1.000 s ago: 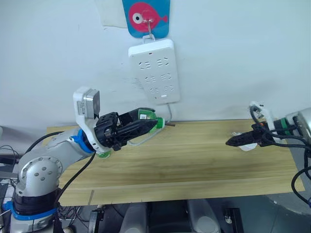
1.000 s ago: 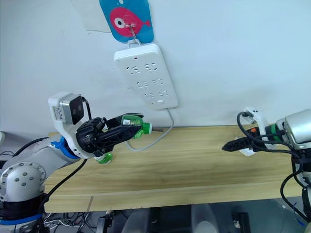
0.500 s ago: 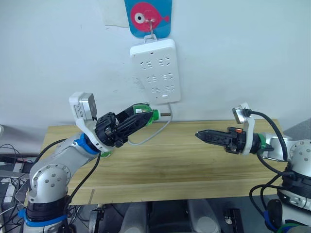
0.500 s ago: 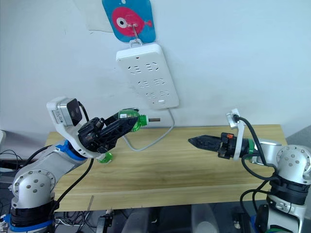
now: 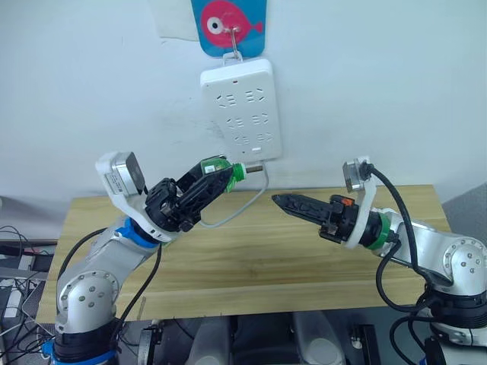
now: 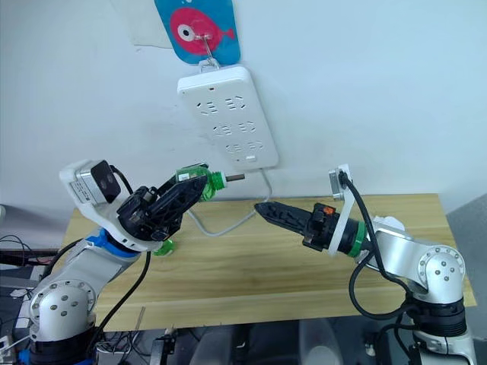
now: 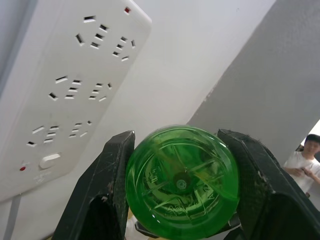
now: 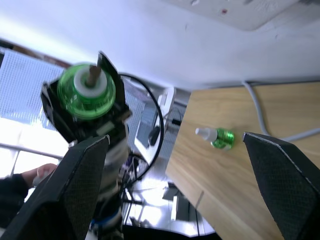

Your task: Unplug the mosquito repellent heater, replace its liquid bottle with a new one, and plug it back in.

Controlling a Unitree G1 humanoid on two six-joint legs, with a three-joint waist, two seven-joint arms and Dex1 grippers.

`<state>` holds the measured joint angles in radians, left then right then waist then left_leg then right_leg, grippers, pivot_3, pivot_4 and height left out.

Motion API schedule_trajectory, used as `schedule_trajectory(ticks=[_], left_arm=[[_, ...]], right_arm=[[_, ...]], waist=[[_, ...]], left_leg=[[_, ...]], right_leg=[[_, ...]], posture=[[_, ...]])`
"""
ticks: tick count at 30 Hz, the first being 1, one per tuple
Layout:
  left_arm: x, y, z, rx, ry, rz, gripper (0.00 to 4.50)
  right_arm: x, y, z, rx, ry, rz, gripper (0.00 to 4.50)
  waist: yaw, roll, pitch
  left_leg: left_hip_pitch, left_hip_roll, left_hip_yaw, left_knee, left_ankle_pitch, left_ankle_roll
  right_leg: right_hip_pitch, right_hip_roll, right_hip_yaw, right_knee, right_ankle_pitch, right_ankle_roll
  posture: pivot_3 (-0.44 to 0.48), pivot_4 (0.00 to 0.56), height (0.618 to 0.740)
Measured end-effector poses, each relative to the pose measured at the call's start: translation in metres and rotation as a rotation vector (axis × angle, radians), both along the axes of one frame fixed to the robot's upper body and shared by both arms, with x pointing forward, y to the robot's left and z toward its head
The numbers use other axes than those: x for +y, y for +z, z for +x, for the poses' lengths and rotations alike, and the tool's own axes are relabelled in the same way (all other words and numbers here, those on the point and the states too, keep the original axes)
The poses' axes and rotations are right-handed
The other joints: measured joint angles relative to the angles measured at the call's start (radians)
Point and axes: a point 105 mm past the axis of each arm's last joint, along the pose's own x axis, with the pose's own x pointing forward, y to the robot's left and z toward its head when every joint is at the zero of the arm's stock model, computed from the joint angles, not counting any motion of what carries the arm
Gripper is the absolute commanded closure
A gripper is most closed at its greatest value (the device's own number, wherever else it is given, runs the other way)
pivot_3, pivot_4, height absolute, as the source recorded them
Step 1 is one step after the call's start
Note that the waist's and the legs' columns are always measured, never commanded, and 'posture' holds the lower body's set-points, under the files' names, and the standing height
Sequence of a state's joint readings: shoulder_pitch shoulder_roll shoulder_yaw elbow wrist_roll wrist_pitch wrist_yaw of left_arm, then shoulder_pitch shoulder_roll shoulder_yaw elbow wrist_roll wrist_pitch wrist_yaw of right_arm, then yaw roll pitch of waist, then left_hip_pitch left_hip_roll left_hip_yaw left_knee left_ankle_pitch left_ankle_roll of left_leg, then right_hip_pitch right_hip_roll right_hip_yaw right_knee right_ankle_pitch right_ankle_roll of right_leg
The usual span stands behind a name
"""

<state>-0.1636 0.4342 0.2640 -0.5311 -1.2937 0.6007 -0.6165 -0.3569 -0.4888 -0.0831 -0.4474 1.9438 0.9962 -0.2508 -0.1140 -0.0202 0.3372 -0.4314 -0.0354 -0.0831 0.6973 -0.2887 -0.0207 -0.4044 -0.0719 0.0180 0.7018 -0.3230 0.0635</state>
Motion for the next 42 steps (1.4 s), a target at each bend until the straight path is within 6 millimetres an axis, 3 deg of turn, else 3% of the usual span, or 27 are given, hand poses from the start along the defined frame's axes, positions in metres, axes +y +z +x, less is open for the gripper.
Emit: schedule_trajectory(ticks=[14,22,37,40,42], left_arm=[[-0.01,-0.002,0.003,-0.032,0.021,-0.033,2.19],[-0.015,0.001,0.005,-0.065,0.027,-0.04,2.19],[-0.017,0.001,0.007,-0.083,0.016,-0.064,2.19],[-0.019,0.0,0.007,-0.074,0.011,-0.06,2.19],[-0.019,-0.001,0.007,-0.072,0.01,-0.06,2.19]], right_arm=[[0.025,0.035,0.003,-0.065,0.003,0.128,0.02],[0.037,0.038,0.003,-0.046,0.014,0.148,0.02],[0.042,0.045,0.006,-0.042,0.0,0.171,0.02],[0.043,0.048,0.006,-0.048,0.006,0.178,0.58],[0.043,0.048,0.006,-0.05,0.007,0.181,1.22]], waist=[[0.0,0.001,0.006],[0.0,0.001,0.007],[0.0,0.001,0.007],[0.0,0.002,0.007],[0.0,0.002,0.007]], left_leg=[[0.0,0.002,0.0,-0.001,0.0,0.0],[0.0,0.002,0.0,-0.001,0.0,0.0],[0.0,0.003,0.0,-0.002,0.0,0.0],[0.0,0.003,0.0,-0.003,0.0,0.0],[0.0,0.003,0.0,-0.003,0.0,0.0]], right_leg=[[0.0,0.0,0.0,-0.002,0.0,0.0],[0.0,0.0,0.0,-0.003,0.0,0.0],[0.0,0.0,0.0,-0.004,0.0,-0.001],[0.0,0.0,0.0,-0.004,0.0,-0.001],[0.0,0.0,0.0,-0.004,0.0,-0.001]], posture=[[-0.17,0.4,0.74],[-0.166,0.397,0.74],[-0.169,0.393,0.74],[-0.169,0.393,0.74],[-0.169,0.393,0.74]])
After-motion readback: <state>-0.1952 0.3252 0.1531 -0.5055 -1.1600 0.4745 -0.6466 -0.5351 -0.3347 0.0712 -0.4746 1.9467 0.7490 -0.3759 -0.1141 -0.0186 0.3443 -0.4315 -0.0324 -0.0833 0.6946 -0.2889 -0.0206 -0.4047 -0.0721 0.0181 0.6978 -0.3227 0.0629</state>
